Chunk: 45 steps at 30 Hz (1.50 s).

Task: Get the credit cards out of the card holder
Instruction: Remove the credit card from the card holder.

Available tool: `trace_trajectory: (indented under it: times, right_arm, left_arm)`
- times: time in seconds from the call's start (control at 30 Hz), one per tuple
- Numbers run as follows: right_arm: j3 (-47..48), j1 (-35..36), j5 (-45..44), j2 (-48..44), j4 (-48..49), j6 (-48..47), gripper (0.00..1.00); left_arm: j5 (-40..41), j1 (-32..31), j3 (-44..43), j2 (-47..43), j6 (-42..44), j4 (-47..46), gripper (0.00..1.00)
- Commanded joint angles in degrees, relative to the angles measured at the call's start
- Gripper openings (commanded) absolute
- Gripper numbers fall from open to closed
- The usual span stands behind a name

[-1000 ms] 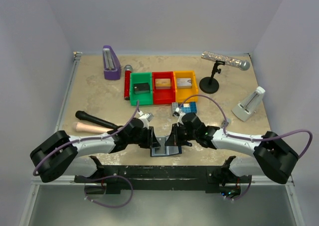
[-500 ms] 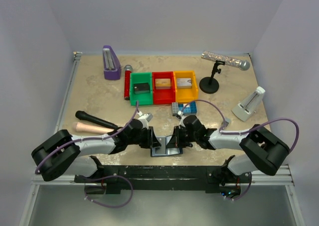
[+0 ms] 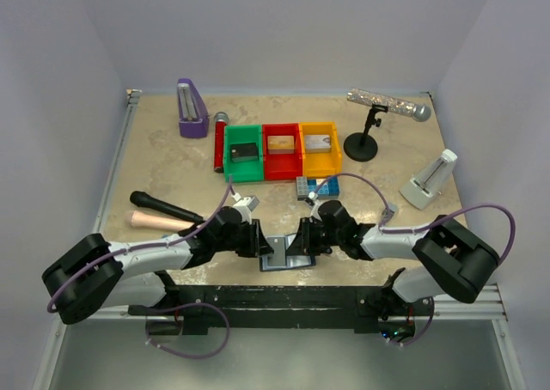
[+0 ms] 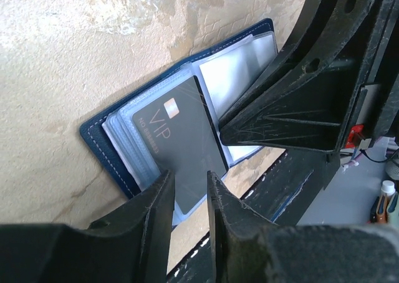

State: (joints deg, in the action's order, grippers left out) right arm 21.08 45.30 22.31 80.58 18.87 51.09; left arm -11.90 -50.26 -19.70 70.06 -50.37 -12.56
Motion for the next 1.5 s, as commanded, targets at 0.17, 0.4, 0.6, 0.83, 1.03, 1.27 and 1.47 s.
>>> trace_trajectory:
  times: [0.17,0.4,0.6,0.83,1.03,1.27,1.47]
  right_arm:
    - [-0.3,-0.3,0.6,-2.7,1.4,0.0,0.27]
    - [-0.5,-0.3,1.1,-3.1,2.0,0.1,0.33]
    - [-0.6,-0.3,1.6,-2.4,3.4,0.6,0.34]
    - [-0.5,-0.3,2.0,-1.1,4.5,0.9,0.34]
    - [-0.5,-0.3,1.8,-1.0,4.3,1.1,0.34]
    - [-0.7,-0.4,1.4,-1.0,3.6,0.9,0.34]
    - [-0.6,-0.4,1.2,-1.0,3.4,0.9,0.35]
  left_arm:
    - [2.8,0.3,-2.7,-2.4,1.9,4.7,0.32]
    - [2.5,0.3,-2.8,0.1,1.4,3.6,0.32]
    - [2.6,0.3,-2.7,1.7,1.6,3.4,0.31]
    - [2.7,0.3,-1.9,2.4,0.9,3.4,0.25]
    - [3.0,0.3,-2.0,2.5,1.2,4.0,0.23]
    - [3.6,0.3,-2.8,1.8,2.1,5.9,0.24]
    - [3.7,0.3,-3.7,-1.7,3.0,8.4,0.36]
